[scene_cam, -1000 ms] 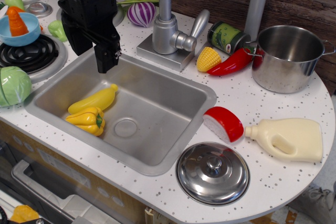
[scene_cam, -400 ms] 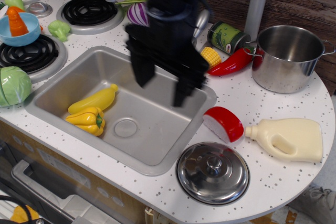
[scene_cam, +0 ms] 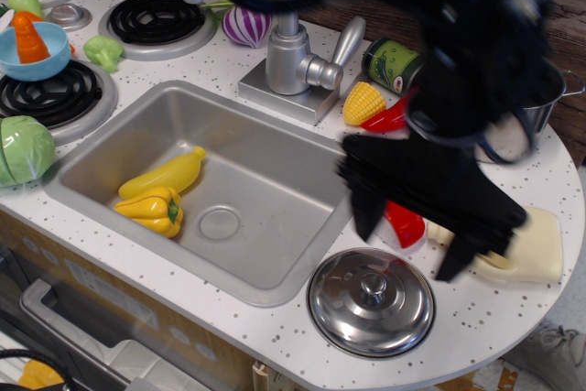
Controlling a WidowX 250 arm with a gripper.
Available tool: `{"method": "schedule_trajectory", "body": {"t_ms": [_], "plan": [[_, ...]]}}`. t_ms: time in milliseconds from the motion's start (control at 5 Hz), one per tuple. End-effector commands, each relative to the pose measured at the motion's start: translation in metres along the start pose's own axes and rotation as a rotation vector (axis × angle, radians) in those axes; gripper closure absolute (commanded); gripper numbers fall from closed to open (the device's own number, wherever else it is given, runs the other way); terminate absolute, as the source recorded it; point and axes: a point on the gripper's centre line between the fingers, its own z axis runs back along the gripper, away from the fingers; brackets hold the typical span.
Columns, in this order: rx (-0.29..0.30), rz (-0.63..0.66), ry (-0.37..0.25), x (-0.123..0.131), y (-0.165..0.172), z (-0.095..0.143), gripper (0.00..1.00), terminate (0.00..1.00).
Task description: Put lid on pot or pan
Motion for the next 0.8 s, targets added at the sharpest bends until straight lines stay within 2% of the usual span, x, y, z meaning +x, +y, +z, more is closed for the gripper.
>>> {"method": "schedule_trajectory", "body": {"t_ms": [0, 200, 600], "plan": [[-0.017, -0.034, -0.093, 0.011, -0.013, -0.028, 0.0, 0.0], [0.002, -0.039, -0.114, 0.013, -0.008, -0.042, 0.0, 0.0], [0.002, -0.044, -0.097, 0.011, 0.003, -0.042, 0.0, 0.0]]}}
